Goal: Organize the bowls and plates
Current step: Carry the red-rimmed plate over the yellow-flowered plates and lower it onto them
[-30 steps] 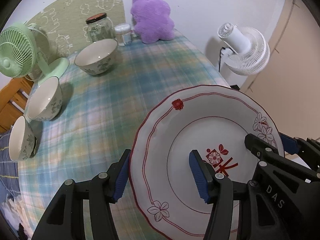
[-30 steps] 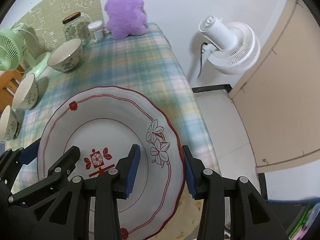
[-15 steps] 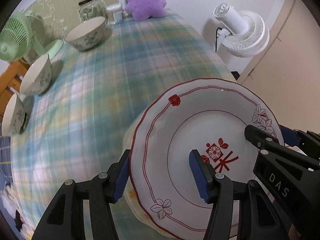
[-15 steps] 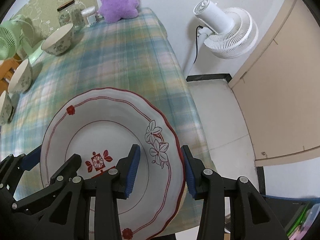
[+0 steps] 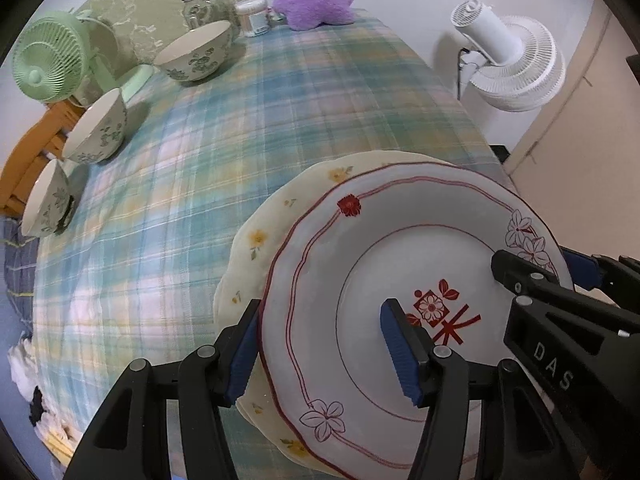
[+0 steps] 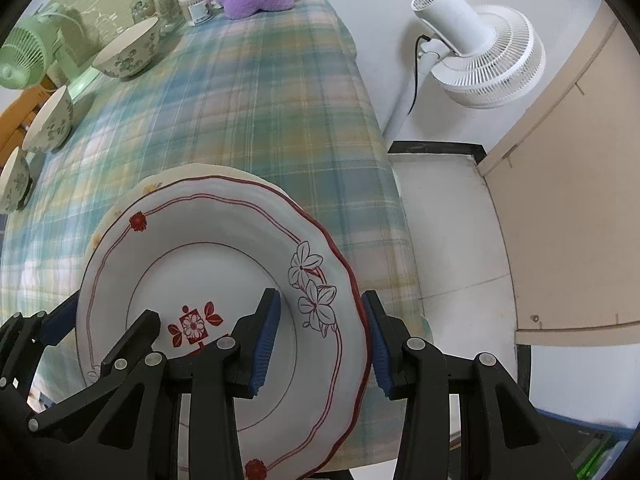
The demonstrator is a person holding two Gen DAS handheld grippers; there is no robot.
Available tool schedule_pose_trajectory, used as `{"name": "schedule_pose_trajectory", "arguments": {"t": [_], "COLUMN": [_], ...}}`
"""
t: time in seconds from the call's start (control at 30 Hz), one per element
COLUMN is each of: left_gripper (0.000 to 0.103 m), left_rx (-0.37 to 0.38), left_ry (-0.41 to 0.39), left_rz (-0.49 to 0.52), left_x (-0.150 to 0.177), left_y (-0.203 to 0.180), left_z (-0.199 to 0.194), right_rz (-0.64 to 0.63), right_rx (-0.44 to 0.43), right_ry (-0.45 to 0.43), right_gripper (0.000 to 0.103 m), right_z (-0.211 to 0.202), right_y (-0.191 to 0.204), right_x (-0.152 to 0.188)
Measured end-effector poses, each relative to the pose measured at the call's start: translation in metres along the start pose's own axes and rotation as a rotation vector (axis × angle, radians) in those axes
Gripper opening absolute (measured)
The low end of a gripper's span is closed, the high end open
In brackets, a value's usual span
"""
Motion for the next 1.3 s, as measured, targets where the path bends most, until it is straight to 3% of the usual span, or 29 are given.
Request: {"name": "schedule_pose_trajectory", "arguments": {"t": [0.47,0.57,0.67,1.03,1.23,1.3], "left_gripper": [0.061,0.061,0.061,0.069,0.070,0.071], "left_rx": [-0.096,-0.113,-0.119,-0.095,-0.068,-0.062], "left_ry": [-0.022,-0.026,-0.025,-0.024,-0.023,-0.022], "left_rz": [0.010,0.022,0.013,-0.012,-0.032,-0.039], "left_x": [0.003,0.005,0.004,0.006,0.006,0.005], "left_y": [-0.007,-0.010,-0.009,-0.008,-0.003,-0.001], "left_z": [0.003,0.004,0.005,0.004,0.001,0.001], "right_rz": [-0.003,-0.006,-0.016,-0.094,-0.136,-0.133], "right_rx": [-0.071,-0.077,-0.080,-0.024,0.021,-0.004], "right_ry": [0.020,0.024,0.022,0.026,-0.037,-0.009], "right_gripper": [0.046,0.038,0.038,0.038,0.038,0.032], "right_z": [0.006,0.002,0.000,-0.003,-0.016,-0.009], "right_y": [-0.005,-0.008,-0.006,0.002,0.007,0.009], "right_x": [0.001,0.004,0.005,0.004,-0.003,-0.003]}}
Point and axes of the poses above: each gripper's, at about its wrist camera, not at the fingertips, and z roughly the way its jaws point, y to its left, x to its underside, the point moved 1 cm from there along z, roughly the way its jaws point, and after that the axes turned 14 degrees about -y, right-handed, at the moved point
